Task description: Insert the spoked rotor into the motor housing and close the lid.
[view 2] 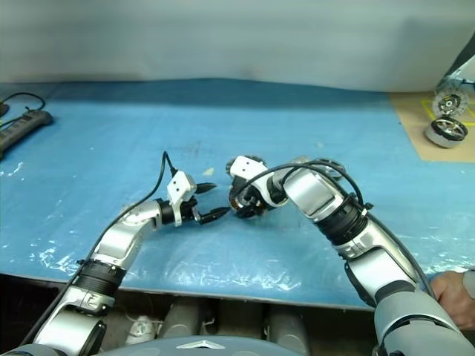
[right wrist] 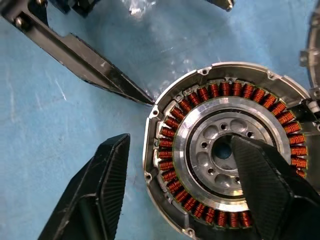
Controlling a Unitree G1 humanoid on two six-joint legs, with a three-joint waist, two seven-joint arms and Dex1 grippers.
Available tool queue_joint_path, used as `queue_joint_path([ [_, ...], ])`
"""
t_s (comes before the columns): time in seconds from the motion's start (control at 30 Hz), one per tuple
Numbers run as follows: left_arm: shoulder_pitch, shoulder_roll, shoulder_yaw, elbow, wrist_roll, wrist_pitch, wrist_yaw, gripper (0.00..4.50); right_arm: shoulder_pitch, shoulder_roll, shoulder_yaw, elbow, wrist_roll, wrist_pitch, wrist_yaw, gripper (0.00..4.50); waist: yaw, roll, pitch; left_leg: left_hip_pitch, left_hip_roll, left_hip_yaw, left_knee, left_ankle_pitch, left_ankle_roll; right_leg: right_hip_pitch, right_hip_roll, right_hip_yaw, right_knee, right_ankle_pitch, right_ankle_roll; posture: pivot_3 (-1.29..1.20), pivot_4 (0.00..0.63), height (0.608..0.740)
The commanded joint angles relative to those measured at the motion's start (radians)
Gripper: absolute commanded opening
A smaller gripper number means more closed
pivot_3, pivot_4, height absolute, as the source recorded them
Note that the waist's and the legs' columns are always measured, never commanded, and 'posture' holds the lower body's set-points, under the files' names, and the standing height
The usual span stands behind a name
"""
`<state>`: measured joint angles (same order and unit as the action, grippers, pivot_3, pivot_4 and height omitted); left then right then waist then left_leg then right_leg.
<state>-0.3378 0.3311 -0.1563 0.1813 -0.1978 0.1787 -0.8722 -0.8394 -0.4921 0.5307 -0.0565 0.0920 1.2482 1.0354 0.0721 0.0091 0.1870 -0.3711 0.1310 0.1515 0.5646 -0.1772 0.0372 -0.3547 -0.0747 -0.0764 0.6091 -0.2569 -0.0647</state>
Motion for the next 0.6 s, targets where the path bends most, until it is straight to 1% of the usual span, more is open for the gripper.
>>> queue_joint_path([
  [0.03, -0.002, -0.003, 0.008, -0.042, -0.015, -0.005, 0.001, 4.5, -0.013, -0.025, -0.082, 0.002, 0.081, 0.071, 0.008, 3.25, 0.003, 0.0, 0.0, -0.001, 0.0, 0.0, -0.001, 0.0, 0.001, -0.001, 0.0, 0.0, 0.0, 0.0, 0.0, 0.0, 0.15, 0.74],
  [0.1, -0.001, -0.005, 0.007, -0.042, -0.015, -0.006, 0.002, 4.5, -0.017, -0.034, -0.133, -0.04, 0.141, 0.107, 0.018, 3.25, 0.003, 0.0, 0.0, -0.009, 0.0, 0.0, -0.003, 0.0, 0.0, -0.01, 0.001, -0.001, 0.0, 0.0, -0.001, 0.0, 0.15, 0.74],
  [0.13, 0.0, -0.006, 0.007, -0.042, -0.015, -0.007, 0.002, 4.5, -0.014, -0.045, -0.144, -0.064, 0.163, 0.115, 0.02, 3.25, 0.002, 0.0, 0.0, -0.016, 0.0, 0.0, -0.003, 0.003, 0.001, -0.016, 0.001, -0.001, 0.001, 0.0, -0.001, 0.0, 0.15, 0.74],
  [0.23, -0.005, -0.011, 0.004, -0.035, -0.013, -0.01, 0.003, 4.5, 0.001, -0.069, -0.191, -0.151, 0.241, 0.139, 0.029, 3.25, -0.001, 0.0, 0.0, -0.035, 0.001, 0.0, 0.005, 0.003, 0.004, -0.034, 0.001, -0.002, 0.011, 0.002, 0.002, 0.0, 0.15, 0.74],
  [0.3, -0.011, -0.014, 0.004, -0.027, -0.013, -0.012, 0.002, 4.5, 0.013, -0.079, -0.23, -0.206, 0.294, 0.157, 0.032, 3.25, -0.001, 0.0, 0.0, -0.042, 0.002, 0.0, 0.008, 0.002, 0.005, -0.041, 0.001, -0.003, 0.014, 0.002, 0.002, 0.0, 0.15, 0.74],
  [0.4, -0.017, -0.016, 0.004, -0.017, -0.011, -0.017, -0.002, 4.5, 0.029, -0.09, -0.291, -0.264, 0.363, 0.18, 0.021, 3.25, -0.001, 0.0, 0.0, -0.043, 0.003, 0.0, 0.008, 0.0, 0.009, -0.043, 0.001, -0.004, 0.015, 0.001, 0.0, 0.0, 0.15, 0.74],
  [0.47, -0.021, -0.017, 0.004, -0.014, -0.011, -0.017, -0.003, 4.5, 0.07, -0.137, -0.327, -0.307, 0.39, 0.141, 0.026, 3.25, 0.001, 0.0, 0.0, -0.041, 0.003, 0.0, 0.009, 0.0, 0.009, -0.041, 0.001, -0.004, 0.015, -0.001, -0.003, 0.0, 0.15, 0.74],
  [0.57, -0.024, -0.016, 0.008, -0.019, -0.014, -0.017, -0.006, 4.5, 0.22, -0.268, -0.328, -0.35, 0.317, -0.041, -0.013, 3.25, 0.02, 0.0, 0.0, -0.033, 0.004, 0.0, 0.01, -0.002, 0.005, -0.03, 0.001, -0.004, 0.011, -0.001, -0.003, 0.0, 0.15, 0.74],
  [0.6, -0.022, -0.015, 0.011, -0.026, -0.018, -0.015, -0.007, 4.5, 0.283, -0.291, -0.358, -0.356, 0.298, -0.102, -0.036, 3.25, 0.024, 0.0, 0.0, -0.03, 0.003, 0.0, 0.01, -0.002, 0.005, -0.027, 0.001, -0.003, 0.009, 0.0, -0.003, 0.0, 0.15, 0.74],
])
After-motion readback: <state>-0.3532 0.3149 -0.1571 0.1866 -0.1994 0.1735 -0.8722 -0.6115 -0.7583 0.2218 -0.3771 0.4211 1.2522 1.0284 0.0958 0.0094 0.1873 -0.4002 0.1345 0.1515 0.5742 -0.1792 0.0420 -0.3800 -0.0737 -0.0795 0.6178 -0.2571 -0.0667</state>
